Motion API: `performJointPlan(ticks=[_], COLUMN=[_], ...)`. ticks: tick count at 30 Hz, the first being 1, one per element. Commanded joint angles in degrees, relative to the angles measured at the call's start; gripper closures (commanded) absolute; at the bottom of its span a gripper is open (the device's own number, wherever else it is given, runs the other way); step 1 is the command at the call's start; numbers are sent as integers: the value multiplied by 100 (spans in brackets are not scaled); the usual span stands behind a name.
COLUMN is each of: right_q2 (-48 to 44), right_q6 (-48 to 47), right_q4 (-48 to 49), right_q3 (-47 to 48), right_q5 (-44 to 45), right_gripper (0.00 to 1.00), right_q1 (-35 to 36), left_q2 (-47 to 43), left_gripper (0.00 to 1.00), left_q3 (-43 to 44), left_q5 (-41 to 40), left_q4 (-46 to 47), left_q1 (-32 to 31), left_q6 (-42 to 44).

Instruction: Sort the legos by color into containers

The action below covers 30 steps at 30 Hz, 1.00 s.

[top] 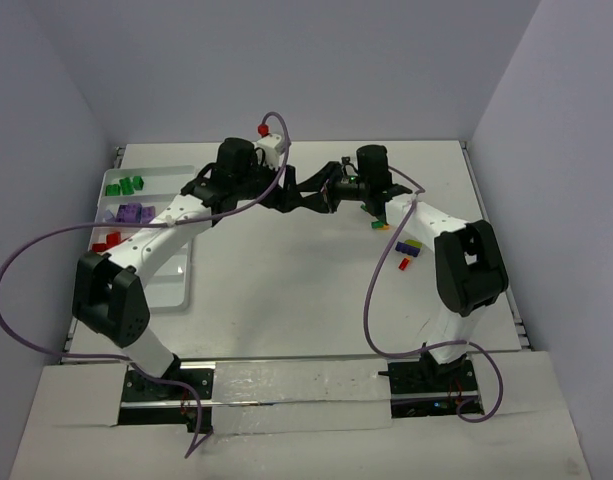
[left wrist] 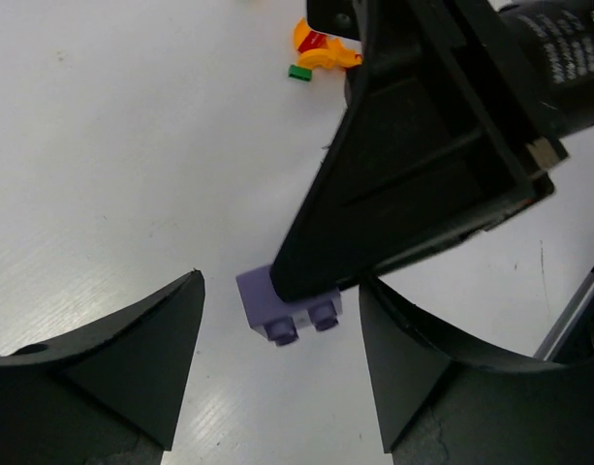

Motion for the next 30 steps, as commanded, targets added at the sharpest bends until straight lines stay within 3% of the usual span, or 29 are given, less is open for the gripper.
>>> performJointPlan(ticks=[1, 6, 11, 14, 19, 22, 23, 25, 29, 30], right_q2=[-351, -360, -344, -328, -284, -255, -254, -246, -254, -247], right_q6=[42, -1, 16, 19, 35, -31, -126, -289, -1197, -1881], right_q4=[114, 69, 185, 297, 422, 448, 412, 285, -406, -858], right_q3=[7, -8, -52, -89, -124, -105, -53, 28, 411, 698], right_q5=[-92, -68, -75, -75, -86, -92, -92, -56, 138, 220], right_gripper=[100, 100, 100, 88, 57, 29, 16, 3, 0, 0], right_q1=[80, 115, 115, 101, 52, -17, -45, -149, -325, -352], left_q2=[106, 158, 143, 52, -301, -433, -502, -610, -860, -819], left_gripper=[27, 41, 73, 98, 100, 100, 100, 100, 100, 100], left_q3=[451, 562, 575, 418, -24, -113, -131, -203, -364, -234], left_q5=[-374, -487, -467, -318, 344, 587, 665, 868, 1084, 1016], left_q4=[27, 10, -11, -60, -189, -633, -976, -1261, -1822, -2259], left_q1=[-33, -24, -33, 2, 323, 673, 779, 1279, 2391, 2707], left_q6=[-99, -152, -182, -132, 8, 258, 429, 546, 1123, 1486])
